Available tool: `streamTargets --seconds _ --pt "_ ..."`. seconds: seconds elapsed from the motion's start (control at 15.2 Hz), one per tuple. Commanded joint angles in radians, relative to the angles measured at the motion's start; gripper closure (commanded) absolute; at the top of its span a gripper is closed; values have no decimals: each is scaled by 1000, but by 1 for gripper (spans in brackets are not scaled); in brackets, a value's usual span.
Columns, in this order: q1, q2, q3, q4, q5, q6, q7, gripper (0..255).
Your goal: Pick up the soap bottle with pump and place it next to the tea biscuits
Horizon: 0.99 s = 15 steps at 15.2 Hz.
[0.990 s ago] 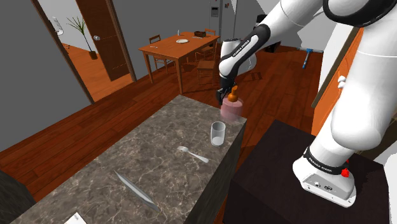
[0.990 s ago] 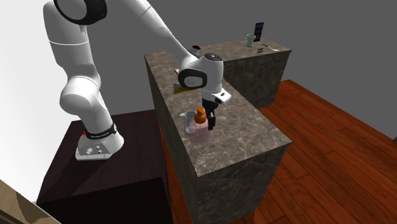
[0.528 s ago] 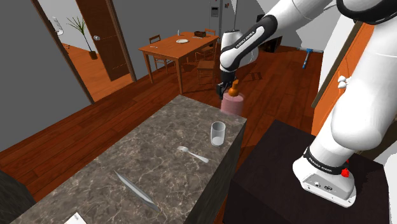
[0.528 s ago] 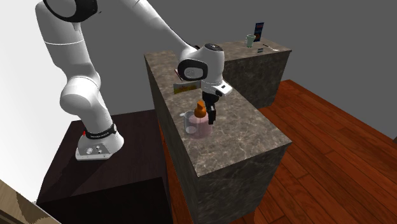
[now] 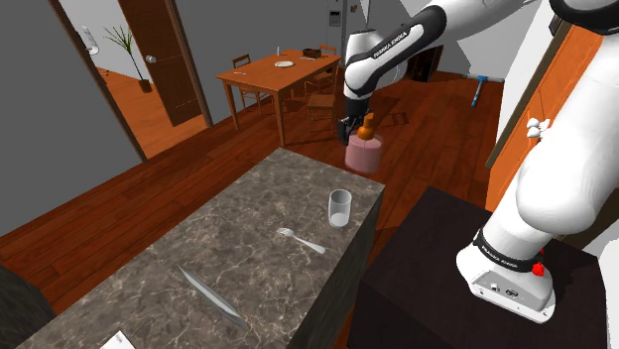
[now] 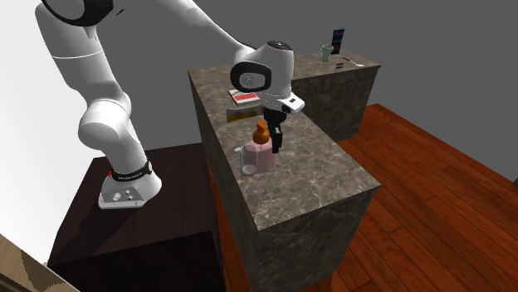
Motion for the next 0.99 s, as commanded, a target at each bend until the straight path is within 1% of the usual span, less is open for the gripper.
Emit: streamTargets --seconds 0.0,0.92 --pt "0 -12 0 16 -3 -28 2 255" --pt "1 -100 3 116 -24 -214 19 255"
